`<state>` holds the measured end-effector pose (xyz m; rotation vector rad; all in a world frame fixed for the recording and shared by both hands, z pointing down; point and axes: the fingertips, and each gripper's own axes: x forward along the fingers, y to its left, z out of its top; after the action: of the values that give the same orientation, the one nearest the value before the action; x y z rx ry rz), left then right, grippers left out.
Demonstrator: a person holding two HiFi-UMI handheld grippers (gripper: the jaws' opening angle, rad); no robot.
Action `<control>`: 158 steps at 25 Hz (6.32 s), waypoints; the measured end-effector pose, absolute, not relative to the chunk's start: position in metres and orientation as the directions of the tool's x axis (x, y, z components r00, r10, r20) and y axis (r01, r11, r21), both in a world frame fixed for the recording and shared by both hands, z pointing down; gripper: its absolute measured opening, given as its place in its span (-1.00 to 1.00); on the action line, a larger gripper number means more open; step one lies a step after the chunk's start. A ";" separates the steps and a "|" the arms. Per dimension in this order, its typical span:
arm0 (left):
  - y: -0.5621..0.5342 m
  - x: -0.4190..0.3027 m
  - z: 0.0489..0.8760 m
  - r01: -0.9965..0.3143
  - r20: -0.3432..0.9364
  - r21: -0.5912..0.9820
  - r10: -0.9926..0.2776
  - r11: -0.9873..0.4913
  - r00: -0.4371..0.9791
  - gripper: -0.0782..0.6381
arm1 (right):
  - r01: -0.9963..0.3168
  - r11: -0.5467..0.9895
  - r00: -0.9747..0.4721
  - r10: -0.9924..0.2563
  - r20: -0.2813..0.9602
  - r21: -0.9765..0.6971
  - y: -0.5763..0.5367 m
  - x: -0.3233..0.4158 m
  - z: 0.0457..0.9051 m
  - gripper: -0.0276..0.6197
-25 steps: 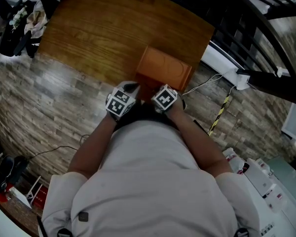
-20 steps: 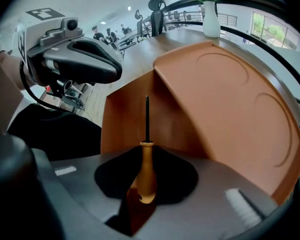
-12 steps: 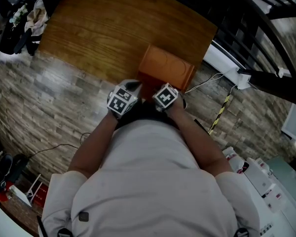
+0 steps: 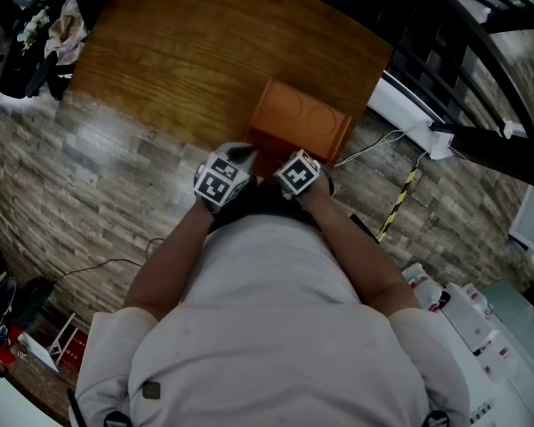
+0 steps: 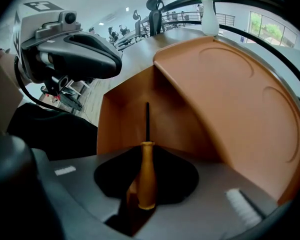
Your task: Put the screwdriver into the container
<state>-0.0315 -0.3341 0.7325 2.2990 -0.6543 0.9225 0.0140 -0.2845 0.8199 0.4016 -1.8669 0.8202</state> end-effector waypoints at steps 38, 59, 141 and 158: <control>-0.333 0.028 0.650 -0.578 0.690 0.249 -0.276 -0.777 0.669 -0.77 | -0.637 0.685 -0.612 -0.170 0.772 -0.354 -0.307 0.057 0.686 -0.54; -0.317 0.068 0.479 -0.511 0.438 0.162 -0.402 -0.844 0.804 -0.77 | -0.621 0.736 -0.753 -0.466 0.464 -0.269 -0.303 0.104 0.500 -0.89; -0.041 -0.007 0.433 -0.329 0.292 0.204 -0.263 -0.922 0.919 -0.77 | -0.755 0.601 -0.655 -0.707 0.266 -0.260 -0.016 0.057 0.442 -0.89; 0.023 -0.036 0.448 -0.430 0.313 0.206 -0.358 -0.879 0.880 -0.77 | -0.696 0.664 -0.718 -0.646 0.261 -0.272 0.056 0.044 0.450 -0.89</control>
<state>-0.0361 0.0230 0.4483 2.7798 -0.5943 0.3888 0.0441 0.0557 0.4499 1.1091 -2.7347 0.5362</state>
